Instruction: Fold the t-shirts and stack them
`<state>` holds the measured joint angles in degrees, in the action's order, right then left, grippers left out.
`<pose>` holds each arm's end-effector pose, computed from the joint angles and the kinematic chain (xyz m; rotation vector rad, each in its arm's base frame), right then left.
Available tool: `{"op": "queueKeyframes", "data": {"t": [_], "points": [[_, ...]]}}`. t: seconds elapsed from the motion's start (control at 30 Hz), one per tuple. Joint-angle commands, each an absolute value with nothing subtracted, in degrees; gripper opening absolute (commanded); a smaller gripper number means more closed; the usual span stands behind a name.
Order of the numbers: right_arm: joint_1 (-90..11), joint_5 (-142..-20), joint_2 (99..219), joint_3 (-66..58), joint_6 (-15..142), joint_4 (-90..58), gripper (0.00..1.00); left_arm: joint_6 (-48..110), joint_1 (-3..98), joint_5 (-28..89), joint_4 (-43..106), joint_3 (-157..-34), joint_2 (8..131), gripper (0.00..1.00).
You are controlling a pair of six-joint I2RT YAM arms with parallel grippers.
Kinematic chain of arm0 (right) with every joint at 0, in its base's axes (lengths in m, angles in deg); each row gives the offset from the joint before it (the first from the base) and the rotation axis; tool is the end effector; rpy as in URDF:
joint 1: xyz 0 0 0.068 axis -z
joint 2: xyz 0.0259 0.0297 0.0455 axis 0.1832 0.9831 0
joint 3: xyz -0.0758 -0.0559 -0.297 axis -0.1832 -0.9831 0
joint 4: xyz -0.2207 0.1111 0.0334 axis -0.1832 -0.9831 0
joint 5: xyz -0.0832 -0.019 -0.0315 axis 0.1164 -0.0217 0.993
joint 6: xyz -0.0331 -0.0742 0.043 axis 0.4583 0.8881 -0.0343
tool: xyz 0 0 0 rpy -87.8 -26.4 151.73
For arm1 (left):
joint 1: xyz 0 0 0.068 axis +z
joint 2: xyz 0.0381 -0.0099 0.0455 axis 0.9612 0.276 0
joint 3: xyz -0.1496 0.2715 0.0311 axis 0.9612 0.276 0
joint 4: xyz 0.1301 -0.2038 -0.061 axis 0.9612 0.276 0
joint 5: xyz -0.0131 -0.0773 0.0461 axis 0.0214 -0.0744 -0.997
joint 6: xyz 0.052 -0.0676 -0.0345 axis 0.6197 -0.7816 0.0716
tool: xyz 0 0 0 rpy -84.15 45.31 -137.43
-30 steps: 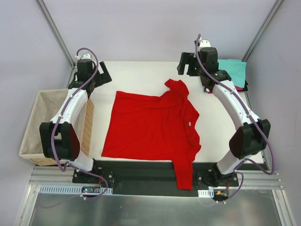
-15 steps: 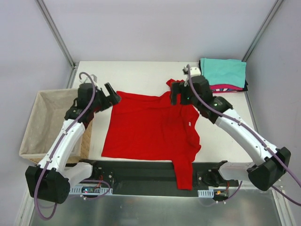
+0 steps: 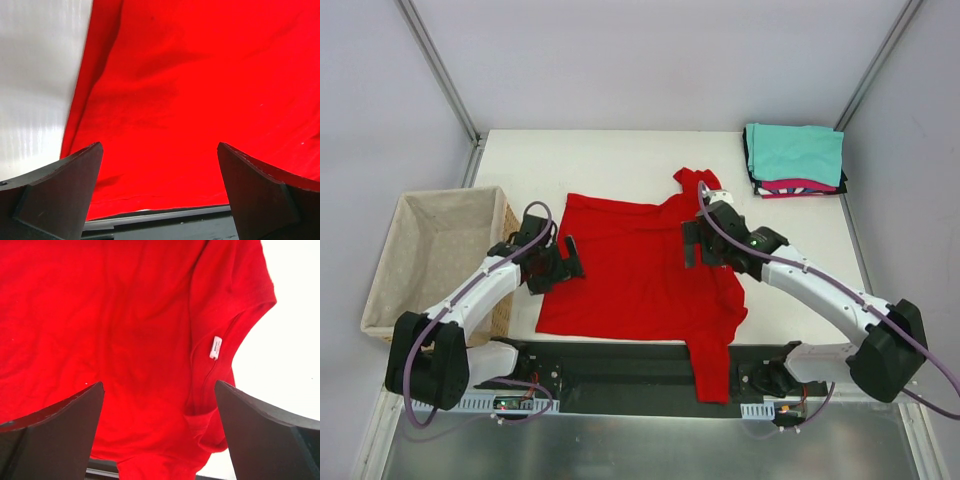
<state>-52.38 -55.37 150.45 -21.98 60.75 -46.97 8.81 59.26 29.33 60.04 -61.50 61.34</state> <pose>0.2216 0.1644 0.2916 -0.5099 2.2732 0.0755 0.2129 -0.0665 0.2048 -0.3876 2.5718 -0.4790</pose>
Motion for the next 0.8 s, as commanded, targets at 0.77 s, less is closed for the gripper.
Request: {"op": "queueKeyframes", "data": {"t": [0.77], "points": [[-41.06,-45.73,165.57,-0.11,64.89,-56.13,0.97,11.99,56.49,20.4,64.8,-80.74,59.75,0.99]]}}
